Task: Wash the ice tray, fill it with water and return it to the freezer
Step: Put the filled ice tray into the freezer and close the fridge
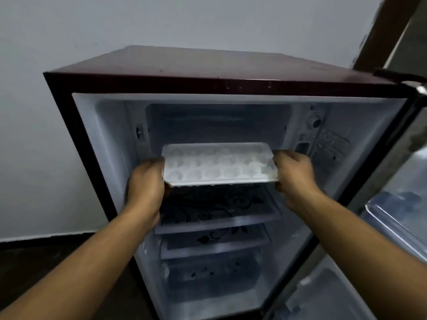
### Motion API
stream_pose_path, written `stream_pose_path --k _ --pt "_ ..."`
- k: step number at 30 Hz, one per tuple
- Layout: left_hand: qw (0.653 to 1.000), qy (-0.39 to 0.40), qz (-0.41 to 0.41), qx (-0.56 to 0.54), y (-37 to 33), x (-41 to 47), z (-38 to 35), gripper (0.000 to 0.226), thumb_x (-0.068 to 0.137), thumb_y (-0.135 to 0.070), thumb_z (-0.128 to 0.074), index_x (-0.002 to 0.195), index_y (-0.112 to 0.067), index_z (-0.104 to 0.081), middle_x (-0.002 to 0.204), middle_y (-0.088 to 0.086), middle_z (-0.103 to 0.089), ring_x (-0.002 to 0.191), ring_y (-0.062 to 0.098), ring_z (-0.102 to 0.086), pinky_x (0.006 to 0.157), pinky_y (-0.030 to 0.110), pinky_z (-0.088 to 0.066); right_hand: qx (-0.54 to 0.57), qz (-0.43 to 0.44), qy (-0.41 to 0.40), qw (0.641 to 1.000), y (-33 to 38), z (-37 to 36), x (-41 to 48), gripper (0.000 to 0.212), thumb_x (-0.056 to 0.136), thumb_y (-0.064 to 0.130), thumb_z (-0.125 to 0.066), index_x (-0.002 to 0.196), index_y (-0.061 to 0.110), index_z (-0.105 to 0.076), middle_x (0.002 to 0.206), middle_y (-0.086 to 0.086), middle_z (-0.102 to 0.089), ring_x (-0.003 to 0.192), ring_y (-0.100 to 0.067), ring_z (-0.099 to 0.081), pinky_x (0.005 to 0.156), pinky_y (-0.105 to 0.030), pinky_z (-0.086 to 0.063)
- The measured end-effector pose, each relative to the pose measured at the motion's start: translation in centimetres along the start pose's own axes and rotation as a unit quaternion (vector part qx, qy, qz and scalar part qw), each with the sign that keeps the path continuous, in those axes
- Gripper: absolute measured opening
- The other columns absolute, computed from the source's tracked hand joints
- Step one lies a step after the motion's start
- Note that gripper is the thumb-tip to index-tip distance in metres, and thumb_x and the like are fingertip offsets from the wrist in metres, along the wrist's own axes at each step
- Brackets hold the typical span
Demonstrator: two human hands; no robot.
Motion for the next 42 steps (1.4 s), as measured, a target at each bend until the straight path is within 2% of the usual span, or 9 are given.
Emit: stream_pose_path --k 7,10,15,18,24,28,30,35,42 --pt "1.0 -0.012 -0.015 -0.007 -0.9 3.0 -1.0 0.027 0.103 -0.007 -0.054 0.082 -0.015 -0.068 0.076 0.007 -0.067 0.062 0.017 -0.058 0.052 0.025 -0.046 0.025 -0.038 -0.001 0.999 -0.7 -2.6 4.4 0.014 0.096 0.011 -0.056 0.097 0.006 -0.07 0.087 -0.015 -0.062 0.077 -0.027 -0.059 0.059 -0.032 -0.045" --pt "1.0 -0.027 -0.007 -0.011 -0.7 3.7 -1.2 0.027 0.106 -0.006 -0.052 0.089 -0.02 -0.067 0.083 0.007 -0.068 0.064 0.016 -0.059 0.046 0.02 -0.05 0.03 -0.057 -0.008 0.998 -1.2 -2.8 5.7 0.026 0.099 0.012 -0.055 0.11 -0.009 -0.069 0.096 -0.019 -0.069 0.081 -0.026 -0.062 0.061 -0.031 -0.051" --pt "0.996 -0.066 0.03 -0.043 -0.3 4.5 -1.5 0.027 0.108 -0.006 -0.05 0.094 -0.02 -0.068 0.089 0.005 -0.069 0.071 0.014 -0.062 0.05 0.019 -0.056 0.027 -0.065 -0.003 0.998 -0.6 -3.0 6.8 0.009 0.102 0.012 -0.053 0.101 0.013 -0.062 0.092 -0.01 -0.052 0.066 -0.023 -0.047 0.037 -0.018 -0.032" --pt "0.993 -0.074 0.051 -0.074 -0.1 5.0 -1.7 0.023 0.108 -0.007 -0.048 0.106 -0.018 -0.069 0.086 0.001 -0.066 0.068 0.011 -0.06 0.053 0.021 -0.057 0.031 -0.078 -0.006 0.996 -0.4 -2.8 6.7 0.013 0.102 0.012 -0.054 0.1 0.008 -0.066 0.087 -0.01 -0.058 0.062 -0.021 -0.05 0.036 -0.018 -0.037" --pt "0.99 -0.058 0.062 -0.116 0.0 4.7 -2.0 0.027 0.108 -0.004 -0.048 0.124 -0.016 -0.066 0.101 0.003 -0.069 0.083 0.011 -0.066 0.057 0.022 -0.058 0.145 -0.141 -0.009 0.979 -0.3 -3.0 5.5 0.014 0.102 0.003 -0.053 0.098 0.0 -0.066 0.096 -0.019 -0.071 0.067 -0.028 -0.068 0.067 -0.044 -0.063" --pt "0.995 -0.04 -0.013 -0.092 -0.2 3.4 -2.1 0.038 0.108 -0.006 -0.05 0.143 -0.018 -0.059 0.129 0.005 -0.068 0.108 0.015 -0.067 0.085 0.03 -0.058 0.151 -0.07 -0.032 0.986 0.1 -1.8 4.2 0.019 0.103 0.004 -0.047 0.112 0.006 -0.064 0.108 -0.012 -0.068 0.092 -0.033 -0.073 0.076 -0.044 -0.065" --pt "0.991 -0.053 -0.123 0.02 -0.3 2.0 -1.8 0.042 0.105 -0.018 -0.055 0.147 -0.027 -0.056 0.138 -0.006 -0.062 0.123 0.016 -0.061 0.107 0.038 -0.051 0.035 0.043 -0.046 0.997 0.3 -0.9 3.0 0.033 0.103 0.007 -0.049 0.133 0.013 -0.061 0.121 -0.004 -0.066 0.108 -0.025 -0.068 0.094 -0.04 -0.06" --pt "0.844 -0.007 -0.374 0.384 0.2 -2.0 -5.4 0.067 0.1 -0.04 -0.051 0.16 -0.014 -0.039 0.168 0.01 -0.029 0.155 0.029 -0.026 0.124 0.044 -0.025 -0.299 0.333 -0.019 0.894 0.4 -3.0 -1.9 0.045 0.098 0.016 -0.059 0.142 0.013 -0.053 0.144 -0.009 -0.048 0.133 -0.022 -0.046 0.108 -0.033 -0.043" --pt "0.729 0.022 -0.403 0.553 3.2 -0.1 -7.4 0.08 0.101 -0.051 -0.045 0.163 -0.004 -0.028 0.174 0.017 -0.016 0.162 0.035 -0.009 0.128 0.061 -0.016 -0.494 0.378 0.006 0.783 -2.1 -4.6 -1.2 0.065 0.102 0.039 -0.051 0.153 0.002 -0.038 0.161 -0.023 -0.032 0.152 -0.04 -0.026 0.123 -0.056 -0.027"
Point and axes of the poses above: each hand's wrist, its own x-axis towards the middle knuckle, its own z-axis out of the back of the hand, y = z × x, the point moved 8 cm from there along x, towards the middle knuckle
